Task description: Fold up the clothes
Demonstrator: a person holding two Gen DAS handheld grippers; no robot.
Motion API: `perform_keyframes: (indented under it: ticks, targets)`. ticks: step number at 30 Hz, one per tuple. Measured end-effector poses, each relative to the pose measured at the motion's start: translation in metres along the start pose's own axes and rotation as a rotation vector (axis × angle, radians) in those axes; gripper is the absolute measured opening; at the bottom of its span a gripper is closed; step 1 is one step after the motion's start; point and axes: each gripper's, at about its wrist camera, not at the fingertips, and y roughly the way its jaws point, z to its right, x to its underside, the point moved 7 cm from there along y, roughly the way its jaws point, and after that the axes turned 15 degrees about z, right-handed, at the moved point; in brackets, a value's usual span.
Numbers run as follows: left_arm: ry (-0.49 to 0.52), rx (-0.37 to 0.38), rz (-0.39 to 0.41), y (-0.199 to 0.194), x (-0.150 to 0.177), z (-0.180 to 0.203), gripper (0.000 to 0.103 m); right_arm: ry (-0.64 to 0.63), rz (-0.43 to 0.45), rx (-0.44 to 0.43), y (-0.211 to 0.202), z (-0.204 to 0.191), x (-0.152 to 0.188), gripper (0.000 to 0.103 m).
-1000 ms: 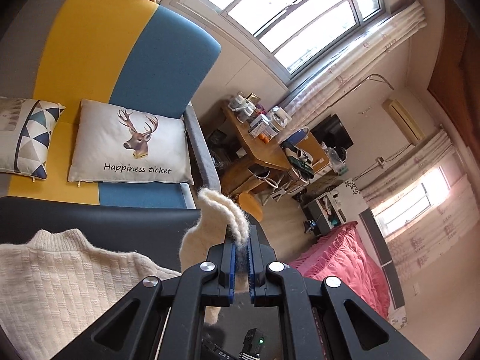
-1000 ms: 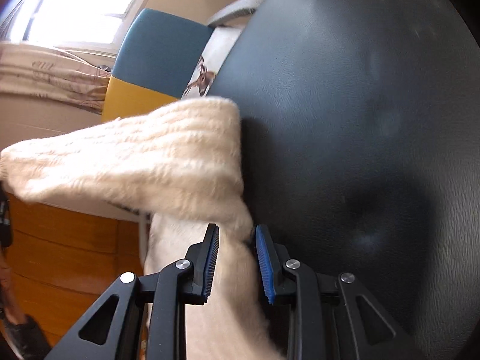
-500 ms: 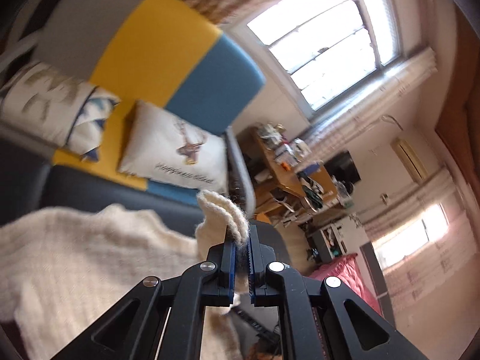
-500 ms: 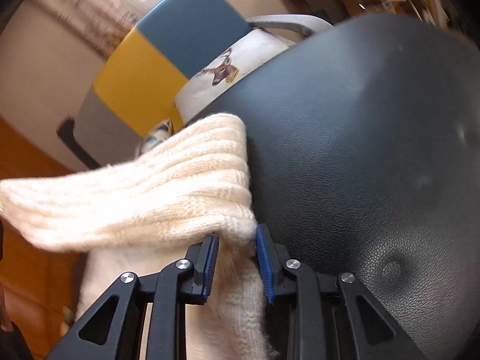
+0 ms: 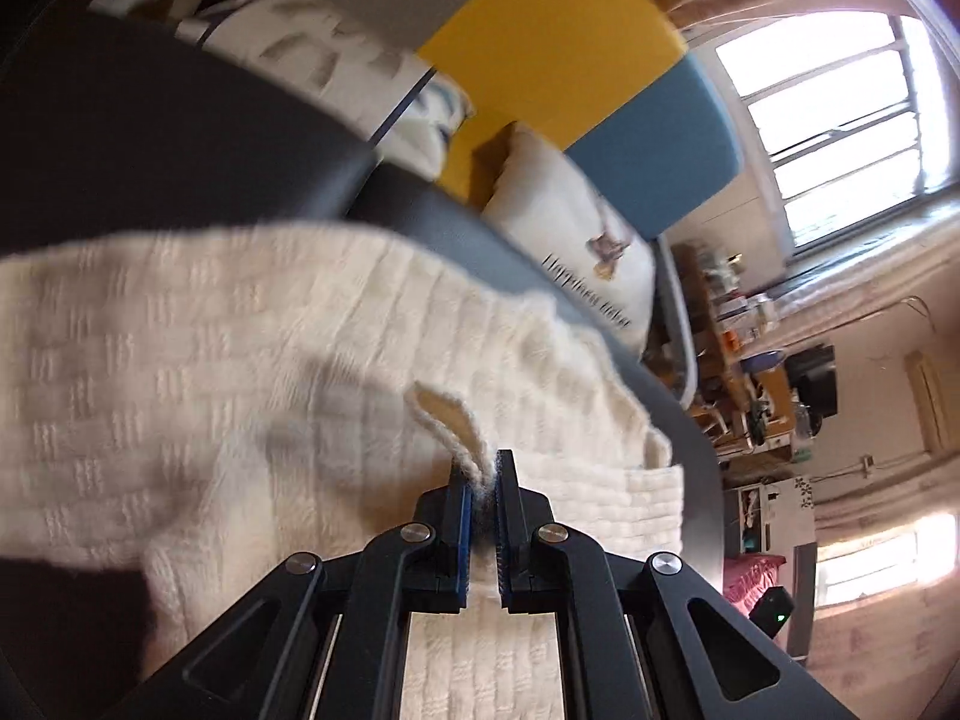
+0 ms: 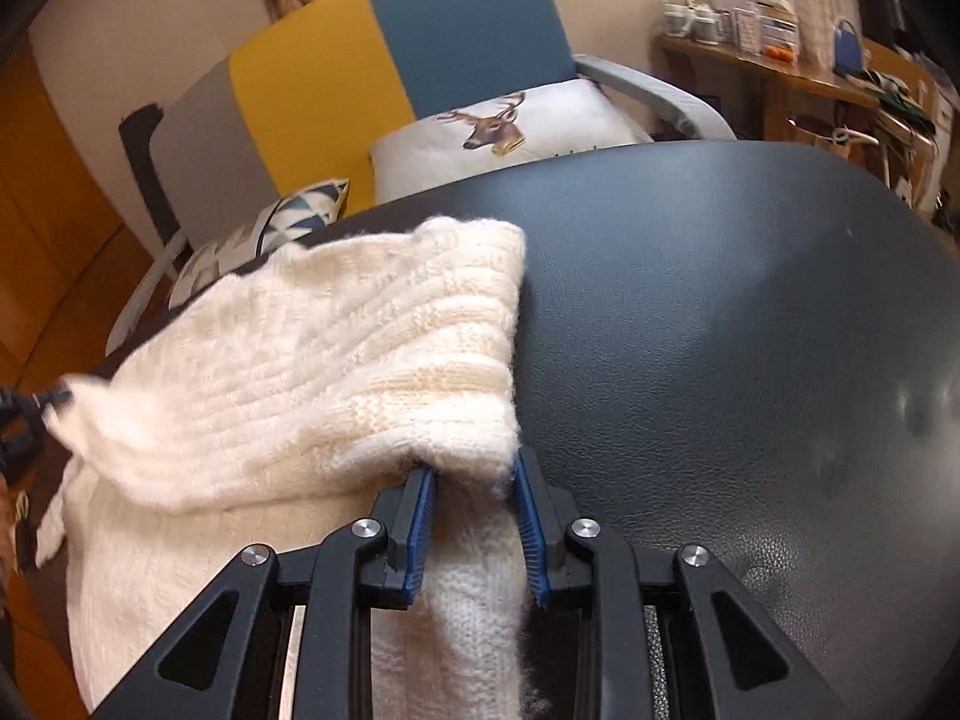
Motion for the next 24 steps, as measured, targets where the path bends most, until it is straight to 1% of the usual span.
perform_keyframes:
  ticks: [3,5,6,7,8,9,11,13,15,16,18,20,23,24]
  targets:
    - [0.046,0.066,0.056,-0.010,-0.023,0.025,0.006,-0.053,-0.013,0.000,0.001,-0.008,0.005,0.026]
    - [0.113,0.067,0.084,-0.014,-0.036,0.038,0.006,-0.090,-0.020,0.013,0.005,-0.014,0.009,0.026]
    - [0.140,0.052,0.075,-0.010,-0.037,0.039,0.006,-0.094,-0.026,0.016,0.007,-0.014,0.011,0.026]
    - [0.138,0.047,0.048,-0.004,-0.035,0.036,0.006,-0.088,-0.031,0.017,0.008,-0.013,0.012,0.026]
    - [0.131,0.036,0.003,0.004,-0.029,0.029,0.007,-0.082,-0.033,0.021,0.008,-0.011,0.012,0.026]
    - [0.134,-0.002,-0.051,0.015,-0.021,0.018,0.007,-0.077,-0.034,0.024,0.009,-0.010,0.012,0.026]
    - [0.088,-0.079,-0.139,0.032,-0.005,-0.011,0.008,-0.073,-0.039,0.021,0.009,-0.008,0.012,0.026]
    - [-0.024,-0.094,-0.171,0.036,0.002,-0.036,0.012,-0.091,-0.045,0.019,0.010,-0.009,0.012,0.026]
    - [-0.147,-0.049,-0.147,0.028,-0.002,-0.054,0.025,-0.104,-0.050,0.014,0.011,-0.010,0.012,0.026]
    - [-0.186,-0.038,-0.137,0.023,-0.004,-0.061,0.027,-0.108,-0.051,0.011,0.012,-0.010,0.011,0.026]
    - [-0.219,-0.045,-0.122,0.015,-0.009,-0.073,0.030,-0.110,-0.051,0.008,0.013,-0.009,0.010,0.026]
    - [-0.261,-0.036,-0.140,0.014,-0.007,-0.079,0.030,-0.117,-0.051,0.008,0.014,-0.009,0.010,0.026]
    - [-0.325,-0.021,-0.166,0.014,-0.005,-0.087,0.038,-0.102,-0.050,0.007,0.015,-0.008,0.009,0.026]
    - [-0.345,-0.017,-0.174,0.014,-0.004,-0.090,0.042,-0.092,-0.050,0.007,0.015,-0.007,0.008,0.026]
